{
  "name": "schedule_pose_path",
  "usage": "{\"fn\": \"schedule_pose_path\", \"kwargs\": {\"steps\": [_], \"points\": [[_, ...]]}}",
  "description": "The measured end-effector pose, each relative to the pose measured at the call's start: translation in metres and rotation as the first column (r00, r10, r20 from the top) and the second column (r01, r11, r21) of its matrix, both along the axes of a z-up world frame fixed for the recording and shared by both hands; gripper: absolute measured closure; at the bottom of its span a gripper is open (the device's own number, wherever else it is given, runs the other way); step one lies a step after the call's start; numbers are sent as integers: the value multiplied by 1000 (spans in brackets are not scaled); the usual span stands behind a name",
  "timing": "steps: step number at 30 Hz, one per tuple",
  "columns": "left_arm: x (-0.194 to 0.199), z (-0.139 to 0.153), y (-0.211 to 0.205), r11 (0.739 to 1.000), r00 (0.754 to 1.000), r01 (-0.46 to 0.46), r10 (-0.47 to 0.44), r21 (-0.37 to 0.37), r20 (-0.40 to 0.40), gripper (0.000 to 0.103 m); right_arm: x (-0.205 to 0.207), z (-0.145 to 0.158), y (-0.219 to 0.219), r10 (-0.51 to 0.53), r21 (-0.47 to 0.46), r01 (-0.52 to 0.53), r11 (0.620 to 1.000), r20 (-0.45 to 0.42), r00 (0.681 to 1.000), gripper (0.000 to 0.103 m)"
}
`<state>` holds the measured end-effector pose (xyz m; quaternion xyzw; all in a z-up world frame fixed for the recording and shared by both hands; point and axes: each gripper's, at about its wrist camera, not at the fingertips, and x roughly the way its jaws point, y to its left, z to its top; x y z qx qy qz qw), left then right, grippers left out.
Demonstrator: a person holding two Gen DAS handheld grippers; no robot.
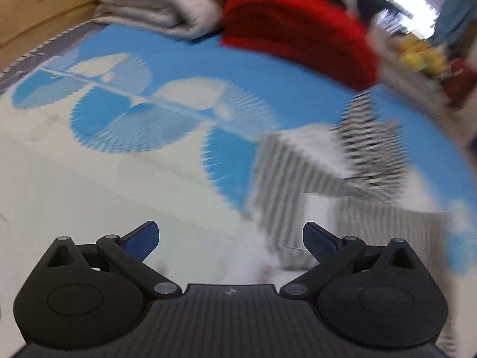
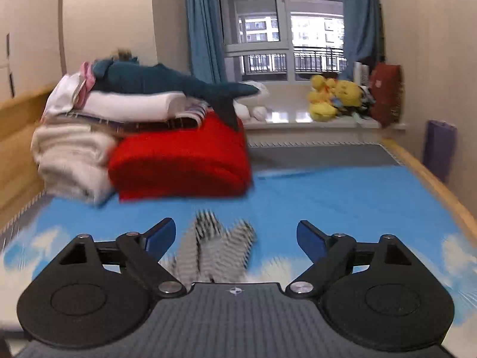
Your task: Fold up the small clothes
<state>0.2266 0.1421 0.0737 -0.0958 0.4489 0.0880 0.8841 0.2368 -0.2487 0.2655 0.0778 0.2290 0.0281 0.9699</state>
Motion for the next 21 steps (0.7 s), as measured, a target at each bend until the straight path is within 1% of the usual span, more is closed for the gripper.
{"fn": "schedule_pose_path", "kwargs": {"steps": [1, 2, 3, 4, 5, 6, 7, 8, 9, 11, 12, 13, 14, 15, 16, 18, 19, 21], "points": [[13, -18, 5, 999, 998, -15, 17, 39, -54, 0, 35, -9, 8, 12, 17, -11, 1000, -22, 1000, 13], [23, -31, 12, 998, 992, -26, 34, 64, -125, 0, 72, -24, 18, 13, 30, -12, 999, -50, 999, 13], [34, -44, 21, 997, 977, -23, 38, 76, -207, 0, 106, -42, 30, 4, 35, -1, 999, -78, 997, 13], [38, -50, 30, 997, 974, -21, 38, 80, -223, 0, 138, -64, 43, 3, 30, 0, 1000, -102, 995, 13], [40, -51, 39, 994, 977, -38, 58, 101, -206, 0, 168, -88, 58, -1, 23, 4, 1000, -126, 992, 13], [40, -52, 47, 988, 977, -65, 91, 138, -191, 0, 193, -111, 73, -6, 25, 10, 1000, -151, 988, 13], [40, -51, 53, 985, 977, -74, 104, 157, -188, 0, 217, -136, 88, -5, 25, 10, 1000, -181, 984, 14], [40, -51, 58, 985, 978, -68, 97, 158, -185, 0, 242, -165, 107, -9, 16, 13, 1000, -214, 977, 14], [41, -49, 63, 985, 979, -69, 97, 156, -179, 0, 257, -186, 123, -11, 8, 13, 1000, -228, 974, 15], [42, -47, 68, 984, 980, -71, 99, 164, -170, 0, 283, -226, 155, -23, -29, 16, 999, -240, 970, 21], [43, -45, 72, 981, 981, -74, 104, 178, -165, 0, 292, -245, 167, -19, -60, 4, 998, -243, 970, 48], [40, -44, 73, 976, 982, -80, 112, 200, -153, 0, 297, -256, 174, -27, -93, 4, 996, -247, 969, 94], [39, -42, 74, 971, 983, -85, 118, 223, -140, 0, 301, -264, 177, -36, -113, 7, 994, -257, 966, 98], [39, -42, 76, 969, 984, -85, 118, 234, -134, 0, 299, -266, 173, -45, -102, 20, 995, -246, 968, 98], [40, -40, 75, 968, 984, -86, 119, 237, -131, 0, 292, -261, 167, -56, -96, 36, 995, -216, 975, 99], [38, -39, 76, 971, 985, -87, 117, 221, -124, 0, 266, -238, 152, -61, -92, 50, 994, -125, 990, 99], [38, -38, 74, 973, 987, -80, 108, 217, -122, 0, 246, -221, 147, -53, -65, 47, 997, -82, 995, 99], [36, -37, 72, 970, 988, -74, 104, 232, -115, 0, 184, -186, 130, -14, 17, 14, 1000, -18, 1000, 99]]}}
